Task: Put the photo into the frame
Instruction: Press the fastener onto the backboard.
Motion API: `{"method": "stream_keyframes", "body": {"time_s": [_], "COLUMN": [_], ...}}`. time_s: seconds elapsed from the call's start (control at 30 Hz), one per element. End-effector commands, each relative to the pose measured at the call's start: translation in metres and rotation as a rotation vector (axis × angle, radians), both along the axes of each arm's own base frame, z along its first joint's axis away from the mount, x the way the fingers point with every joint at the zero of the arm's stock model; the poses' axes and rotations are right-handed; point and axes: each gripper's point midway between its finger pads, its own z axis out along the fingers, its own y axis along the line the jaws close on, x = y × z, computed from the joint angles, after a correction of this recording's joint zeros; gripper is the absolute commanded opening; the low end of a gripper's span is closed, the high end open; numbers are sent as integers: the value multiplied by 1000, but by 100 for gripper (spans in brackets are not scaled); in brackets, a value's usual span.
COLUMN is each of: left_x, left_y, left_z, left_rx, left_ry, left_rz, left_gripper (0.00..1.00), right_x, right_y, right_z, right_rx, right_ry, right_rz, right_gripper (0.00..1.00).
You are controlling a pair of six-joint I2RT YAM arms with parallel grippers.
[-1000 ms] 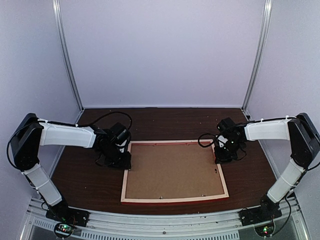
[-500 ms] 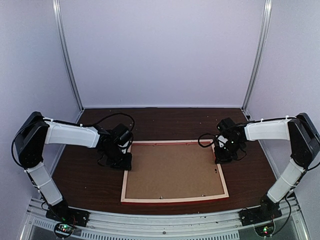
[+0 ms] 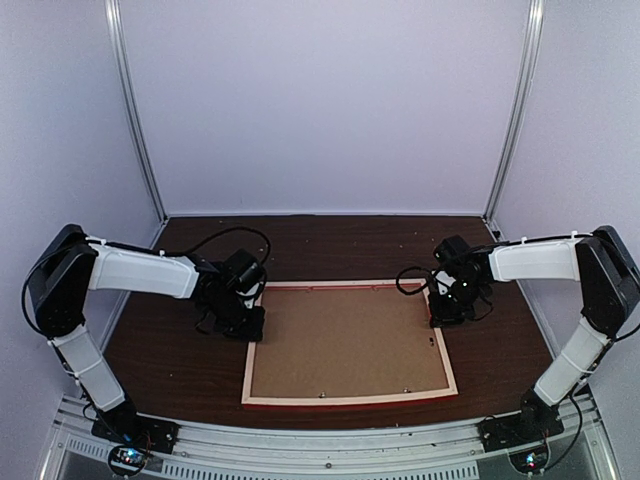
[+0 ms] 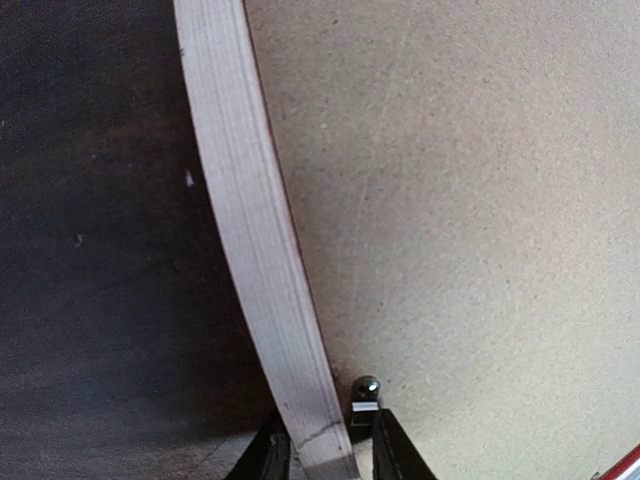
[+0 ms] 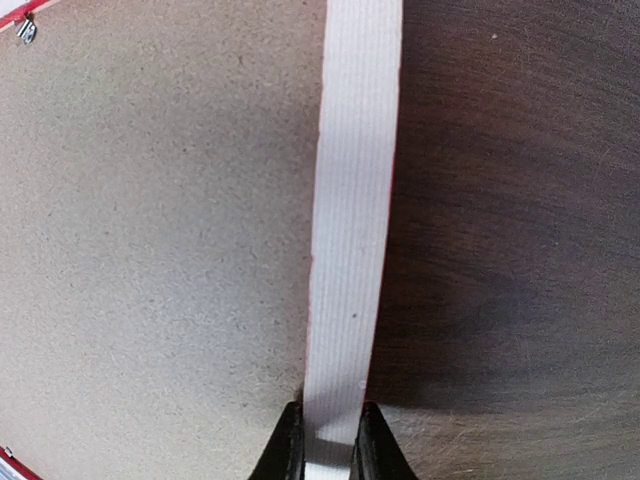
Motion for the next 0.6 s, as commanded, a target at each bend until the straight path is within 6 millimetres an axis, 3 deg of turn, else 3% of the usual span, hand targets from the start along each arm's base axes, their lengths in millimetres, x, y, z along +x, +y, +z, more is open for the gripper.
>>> {"method": "stream_keyframes", "body": {"time_s": [0.0, 0.27, 0.57], "left_x": [-10, -17, -11], "left_y": [18, 17, 21], "left_z": [-21, -26, -17], "left_rx": [59, -10, 6], "left_ry": [32, 64, 29], "left_rz": [28, 62, 60], "left_gripper": [27, 23, 19], "right_x": [-17, -16, -16], "right_y": [-6, -7, -6], "right_z": [-9, -6, -7], "right_rx": [-25, -30, -28], "right_ry": [52, 48, 50], "right_rz": [43, 47, 45], "right_gripper": [2, 2, 2]}}
